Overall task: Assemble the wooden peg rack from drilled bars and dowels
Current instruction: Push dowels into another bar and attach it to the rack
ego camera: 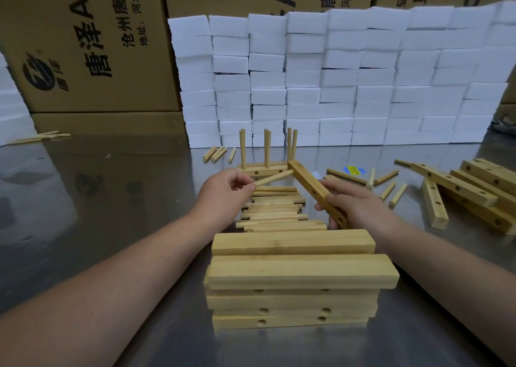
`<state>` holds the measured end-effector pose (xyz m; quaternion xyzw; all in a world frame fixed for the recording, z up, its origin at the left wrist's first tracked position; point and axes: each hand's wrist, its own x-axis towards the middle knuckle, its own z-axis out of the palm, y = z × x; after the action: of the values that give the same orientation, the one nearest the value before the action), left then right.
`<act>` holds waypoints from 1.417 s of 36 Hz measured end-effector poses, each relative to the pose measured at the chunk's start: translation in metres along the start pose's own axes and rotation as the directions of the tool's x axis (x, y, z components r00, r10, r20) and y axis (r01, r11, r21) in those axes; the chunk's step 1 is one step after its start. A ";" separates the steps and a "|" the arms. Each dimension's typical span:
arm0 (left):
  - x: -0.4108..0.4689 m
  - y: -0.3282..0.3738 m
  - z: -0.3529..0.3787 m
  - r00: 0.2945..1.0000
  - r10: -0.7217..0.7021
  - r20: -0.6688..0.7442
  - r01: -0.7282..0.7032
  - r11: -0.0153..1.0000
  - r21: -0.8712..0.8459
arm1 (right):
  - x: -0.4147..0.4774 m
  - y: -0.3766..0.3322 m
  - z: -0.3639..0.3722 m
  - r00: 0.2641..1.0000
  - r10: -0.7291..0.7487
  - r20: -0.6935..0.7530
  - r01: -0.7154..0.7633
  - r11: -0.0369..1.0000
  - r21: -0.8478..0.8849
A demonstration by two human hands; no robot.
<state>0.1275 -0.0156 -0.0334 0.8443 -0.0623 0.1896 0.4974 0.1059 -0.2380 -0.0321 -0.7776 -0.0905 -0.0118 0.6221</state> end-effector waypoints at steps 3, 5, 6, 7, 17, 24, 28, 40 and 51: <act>0.002 -0.003 0.002 1.000 0.018 0.021 -0.019 0.999 0.047 | 0.000 0.000 0.001 1.000 -0.007 -0.001 0.007 0.999 -0.035; 0.003 -0.005 0.002 0.999 0.031 0.036 -0.033 0.996 0.082 | 0.000 0.000 0.001 1.000 -0.015 -0.007 0.015 0.998 -0.053; 0.003 -0.006 0.002 0.998 0.040 0.044 -0.044 0.994 0.104 | 0.000 -0.001 0.001 1.000 -0.019 -0.006 0.019 0.997 -0.070; 0.003 -0.006 0.003 0.997 0.050 0.055 -0.057 0.990 0.129 | -0.001 -0.001 0.001 1.000 -0.024 0.003 0.024 0.996 -0.087; 0.001 -0.008 0.003 0.986 0.134 0.098 -0.150 0.973 0.176 | -0.007 -0.008 0.002 0.996 -0.066 0.058 0.070 0.996 -0.064; -0.002 -0.005 -0.002 0.980 0.163 0.115 -0.182 0.966 0.182 | -0.008 -0.007 0.000 0.995 -0.079 0.061 0.085 0.992 -0.095; -0.002 -0.001 -0.002 0.980 0.162 0.112 -0.178 0.972 0.155 | -0.007 -0.009 0.000 0.996 -0.079 0.050 0.081 0.996 -0.033; -0.001 0.008 -0.002 0.986 0.091 0.140 -0.108 0.987 0.119 | -0.013 -0.016 0.000 0.987 -0.156 0.025 0.157 0.986 -0.060; 0.001 0.013 -0.006 0.960 -0.116 0.254 0.160 0.974 -0.161 | -0.013 -0.015 0.000 0.981 -0.187 0.051 0.191 0.977 -0.092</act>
<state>0.1229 -0.0174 -0.0197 0.8149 -0.0804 0.0431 0.5724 0.0905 -0.2367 -0.0193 -0.7947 -0.1765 -0.0590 0.5778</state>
